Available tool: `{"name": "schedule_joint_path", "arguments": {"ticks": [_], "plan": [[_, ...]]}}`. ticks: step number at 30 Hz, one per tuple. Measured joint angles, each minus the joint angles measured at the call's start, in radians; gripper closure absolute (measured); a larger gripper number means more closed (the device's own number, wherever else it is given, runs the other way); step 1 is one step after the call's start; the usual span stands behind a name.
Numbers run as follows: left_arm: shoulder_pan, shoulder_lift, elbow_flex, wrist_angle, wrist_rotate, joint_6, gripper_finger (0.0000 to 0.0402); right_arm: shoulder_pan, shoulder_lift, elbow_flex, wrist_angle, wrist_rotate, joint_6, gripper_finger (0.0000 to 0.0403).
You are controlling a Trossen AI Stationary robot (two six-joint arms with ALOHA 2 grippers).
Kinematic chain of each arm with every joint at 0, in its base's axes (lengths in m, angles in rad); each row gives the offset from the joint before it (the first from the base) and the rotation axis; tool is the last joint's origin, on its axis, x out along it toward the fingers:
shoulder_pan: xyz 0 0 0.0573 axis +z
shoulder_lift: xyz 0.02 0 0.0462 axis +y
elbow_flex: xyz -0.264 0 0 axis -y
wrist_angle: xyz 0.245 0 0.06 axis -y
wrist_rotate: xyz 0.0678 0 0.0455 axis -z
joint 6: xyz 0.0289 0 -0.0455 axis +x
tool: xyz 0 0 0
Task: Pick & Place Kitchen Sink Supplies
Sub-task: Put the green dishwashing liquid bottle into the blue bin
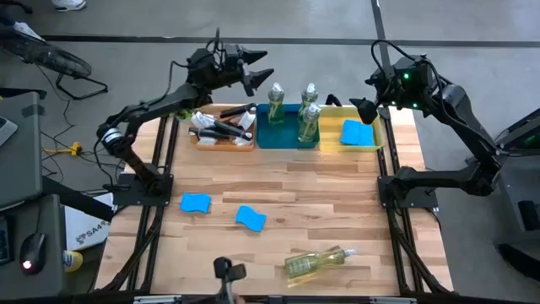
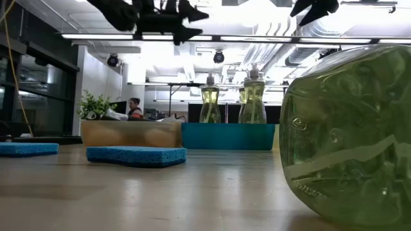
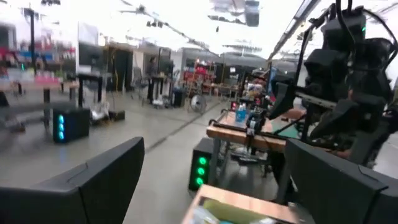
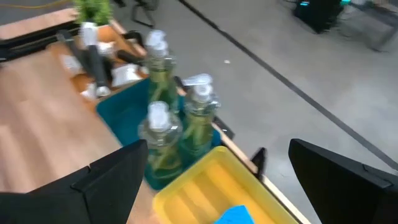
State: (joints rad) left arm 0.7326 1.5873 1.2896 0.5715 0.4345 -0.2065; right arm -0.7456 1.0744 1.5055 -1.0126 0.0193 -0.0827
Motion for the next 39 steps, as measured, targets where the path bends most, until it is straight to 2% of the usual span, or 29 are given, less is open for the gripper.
{"name": "schedule_joint_path", "arguments": {"ticks": [6, 10, 15, 20, 33, 36, 39], "plan": [[-0.005, -0.148, 0.0, -0.275, -0.002, -0.074, 0.0021, 0.0, 0.0, 0.0, 0.0, -0.165, -0.022, 0.0018], [-0.044, -0.237, 0.0, -0.454, -0.04, -0.14, 0.0021, 0.0, 0.0, 0.0, 0.001, -0.253, -0.057, 0.0018], [-0.151, -0.326, 0.0, -0.607, -0.143, -0.208, 0.0021, 0.0, -0.001, -0.021, 0.018, -0.391, -0.081, 0.0018], [-0.308, -0.37, 0.0, -0.7, -0.286, -0.267, 0.0021, 0.039, -0.002, -0.081, 0.032, -0.522, -0.091, 0.0018], [-0.734, -0.362, -0.001, -0.957, -0.699, -0.586, 0.0021, 0.261, -0.051, -0.171, -0.007, -0.525, -0.12, 0.0018], [-0.82, -0.34, 0.0, -0.974, -0.765, -0.652, 0.0021, 0.293, -0.087, -0.205, -0.015, -0.523, -0.108, 0.0018], [-0.879, -0.299, 0.0, -0.992, -0.786, -0.716, 0.0021, 0.318, -0.129, -0.252, -0.015, -0.522, -0.084, 0.0018]]}}
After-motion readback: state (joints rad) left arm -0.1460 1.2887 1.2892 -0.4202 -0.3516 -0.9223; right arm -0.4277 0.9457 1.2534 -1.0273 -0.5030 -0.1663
